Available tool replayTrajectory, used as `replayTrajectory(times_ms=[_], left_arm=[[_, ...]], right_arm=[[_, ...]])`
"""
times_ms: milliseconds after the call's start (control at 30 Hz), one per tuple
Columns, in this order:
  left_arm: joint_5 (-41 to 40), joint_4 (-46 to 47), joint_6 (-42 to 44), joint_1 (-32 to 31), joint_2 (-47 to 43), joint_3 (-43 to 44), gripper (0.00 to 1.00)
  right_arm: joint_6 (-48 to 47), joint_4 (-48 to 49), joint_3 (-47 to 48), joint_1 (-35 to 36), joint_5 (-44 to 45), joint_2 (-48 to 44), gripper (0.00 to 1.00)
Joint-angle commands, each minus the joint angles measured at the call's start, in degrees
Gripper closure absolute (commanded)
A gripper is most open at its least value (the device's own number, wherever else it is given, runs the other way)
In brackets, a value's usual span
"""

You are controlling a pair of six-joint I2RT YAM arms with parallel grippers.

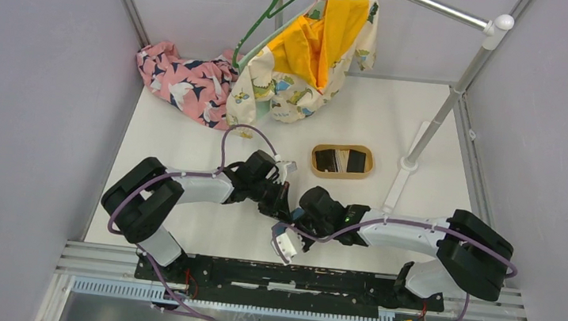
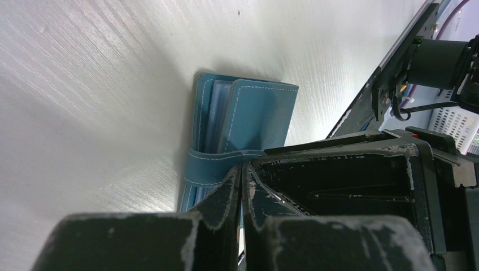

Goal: Put the credit cards into the card holder
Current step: Close the card holder at the center of the board.

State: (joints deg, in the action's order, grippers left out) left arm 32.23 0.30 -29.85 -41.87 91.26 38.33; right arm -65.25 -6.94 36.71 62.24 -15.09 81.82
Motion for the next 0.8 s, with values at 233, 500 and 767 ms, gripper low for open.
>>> replayTrajectory(times_ms=[233,500,767], left_arm=[[-3.4,-3.8,3.92,-1.59,3.25,-1.05,0.92],[-4.29,-4.42,3.87,-1.56,2.31,-0.92,0.86],[-4.42,-4.65,3.92,-1.55,2.37,-0.46,0.82]], right_arm=[[-2.1,-2.09,2.38,0.85,2.09,2.72,0.92],[-5.54,-9.14,3.39,1.08,0.19,2.61,1.0],[-7.29,-10.99,0.06,3.43,-0.07,2.81,1.0]])
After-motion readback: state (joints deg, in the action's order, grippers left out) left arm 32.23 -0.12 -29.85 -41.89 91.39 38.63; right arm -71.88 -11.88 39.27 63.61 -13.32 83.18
